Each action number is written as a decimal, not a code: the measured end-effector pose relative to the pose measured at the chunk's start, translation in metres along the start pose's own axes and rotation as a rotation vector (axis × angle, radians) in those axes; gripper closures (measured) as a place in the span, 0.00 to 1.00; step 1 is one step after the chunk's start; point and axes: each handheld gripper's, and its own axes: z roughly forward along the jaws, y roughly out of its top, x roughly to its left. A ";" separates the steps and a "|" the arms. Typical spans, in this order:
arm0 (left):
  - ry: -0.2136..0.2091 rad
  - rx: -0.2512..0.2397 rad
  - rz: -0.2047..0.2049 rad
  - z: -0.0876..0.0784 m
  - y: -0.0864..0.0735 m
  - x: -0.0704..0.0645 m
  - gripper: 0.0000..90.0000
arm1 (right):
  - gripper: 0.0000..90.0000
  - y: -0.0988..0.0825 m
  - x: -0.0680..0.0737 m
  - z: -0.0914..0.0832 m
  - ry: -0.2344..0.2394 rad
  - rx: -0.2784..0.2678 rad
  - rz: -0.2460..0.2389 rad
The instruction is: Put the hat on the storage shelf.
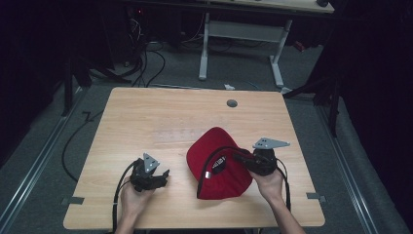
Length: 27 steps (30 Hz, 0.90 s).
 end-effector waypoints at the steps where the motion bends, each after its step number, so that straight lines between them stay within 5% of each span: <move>1: -0.011 -0.004 0.007 -0.001 0.001 -0.003 0.29 | 0.94 0.001 0.000 -0.001 0.002 -0.001 0.006; 8: -0.081 -0.006 0.061 -0.005 0.005 -0.024 0.28 | 0.94 0.011 0.000 -0.006 0.015 -0.017 0.010; 27: -0.189 -0.020 0.104 -0.001 0.006 -0.059 0.25 | 0.94 0.033 0.002 0.004 0.102 -0.026 0.085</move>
